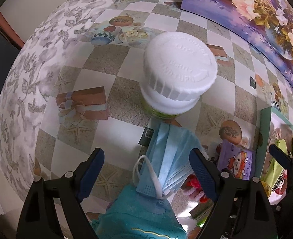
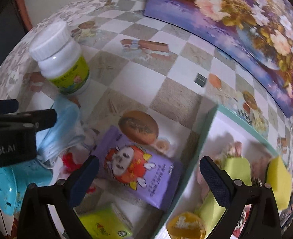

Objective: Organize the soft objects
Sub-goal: 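Lower the left tool over the blue mask while the right tool reaches the purple wipes pack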

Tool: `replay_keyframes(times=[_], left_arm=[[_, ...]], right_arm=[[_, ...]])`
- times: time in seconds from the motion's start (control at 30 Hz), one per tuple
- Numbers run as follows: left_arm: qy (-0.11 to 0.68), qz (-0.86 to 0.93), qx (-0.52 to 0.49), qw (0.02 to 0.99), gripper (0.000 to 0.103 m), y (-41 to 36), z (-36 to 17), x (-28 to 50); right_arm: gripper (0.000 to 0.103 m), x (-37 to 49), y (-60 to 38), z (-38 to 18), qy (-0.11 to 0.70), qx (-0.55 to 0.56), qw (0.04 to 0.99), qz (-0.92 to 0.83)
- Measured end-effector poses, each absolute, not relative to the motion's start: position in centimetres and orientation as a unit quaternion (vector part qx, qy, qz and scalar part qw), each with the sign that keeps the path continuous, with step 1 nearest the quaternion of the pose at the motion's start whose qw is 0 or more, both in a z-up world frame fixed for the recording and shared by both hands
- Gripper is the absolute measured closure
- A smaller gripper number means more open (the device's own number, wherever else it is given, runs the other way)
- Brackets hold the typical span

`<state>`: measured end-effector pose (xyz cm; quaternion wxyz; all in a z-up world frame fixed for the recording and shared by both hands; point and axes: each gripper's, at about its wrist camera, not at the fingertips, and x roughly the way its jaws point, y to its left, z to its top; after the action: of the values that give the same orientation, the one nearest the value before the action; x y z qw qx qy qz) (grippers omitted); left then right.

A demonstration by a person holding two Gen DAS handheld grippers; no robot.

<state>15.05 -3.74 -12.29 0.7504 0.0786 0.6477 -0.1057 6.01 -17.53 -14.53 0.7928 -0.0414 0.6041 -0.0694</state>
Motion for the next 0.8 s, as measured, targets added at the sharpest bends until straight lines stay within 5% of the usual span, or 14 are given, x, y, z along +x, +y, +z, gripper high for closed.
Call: replay_keyframes(times=[0.47, 0.8], left_arm=[[0.652, -0.101, 0.069, 0.749, 0.015, -2.1, -12.8, 16.0], [0.655, -0.111, 0.068, 0.745, 0.015, -2.9, -13.4, 16.4]], right_arm=[[0.018, 5.5, -17.0, -14.7, 0.613, -0.057, 0.788, -0.001], [0.02, 5.9, -16.7, -15.6, 0.616, -0.049, 0.786, 0.001]])
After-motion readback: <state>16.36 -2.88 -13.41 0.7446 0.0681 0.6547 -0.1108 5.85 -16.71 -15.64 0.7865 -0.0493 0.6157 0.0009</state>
